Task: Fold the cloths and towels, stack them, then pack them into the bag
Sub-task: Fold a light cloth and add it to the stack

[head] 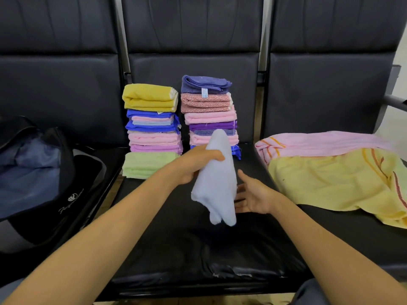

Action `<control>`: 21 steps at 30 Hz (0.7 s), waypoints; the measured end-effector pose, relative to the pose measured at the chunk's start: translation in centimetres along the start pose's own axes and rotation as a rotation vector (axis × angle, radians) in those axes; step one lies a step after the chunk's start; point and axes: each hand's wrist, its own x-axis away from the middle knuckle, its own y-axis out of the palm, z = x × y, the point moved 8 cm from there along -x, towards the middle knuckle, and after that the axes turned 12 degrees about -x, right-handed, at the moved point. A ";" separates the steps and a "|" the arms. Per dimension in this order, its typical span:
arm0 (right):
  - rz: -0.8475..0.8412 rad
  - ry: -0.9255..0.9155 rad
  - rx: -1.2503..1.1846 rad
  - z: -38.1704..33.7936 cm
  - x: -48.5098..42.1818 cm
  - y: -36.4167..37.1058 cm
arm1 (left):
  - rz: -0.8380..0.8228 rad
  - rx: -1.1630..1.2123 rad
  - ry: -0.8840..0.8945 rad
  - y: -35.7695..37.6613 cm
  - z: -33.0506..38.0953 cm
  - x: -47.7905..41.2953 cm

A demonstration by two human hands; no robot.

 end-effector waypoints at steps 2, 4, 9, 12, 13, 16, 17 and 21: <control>-0.167 0.114 -0.227 0.7 0.4 1.9 | 0.030 0.068 -0.005 -1.7 0.4 0.8; -0.310 0.123 -0.393 0.4 1.3 3.9 | 0.059 0.149 -0.028 -3.4 -0.6 1.2; -0.234 -0.269 -0.250 -3.4 1.4 3.8 | 0.123 0.200 -0.104 -6.1 -5.7 1.9; -0.190 -0.337 -0.051 -3.6 1.2 3.8 | 0.155 0.209 -0.151 -6.9 -8.5 1.9; -0.205 -0.332 -0.006 -3.3 1.2 4.2 | 0.176 0.215 -0.153 -7.2 -9.3 1.9; -0.234 -0.356 0.108 -3.1 1.4 5.1 | 0.183 0.274 -0.109 -7.6 -10.9 1.8; -0.238 -0.381 0.163 -3.2 1.6 5.2 | 0.146 0.273 -0.095 -7.4 -11.1 1.8; -0.216 -0.432 0.412 -3.0 2.1 5.9 | 0.048 0.204 -0.050 -7.1 -10.6 1.9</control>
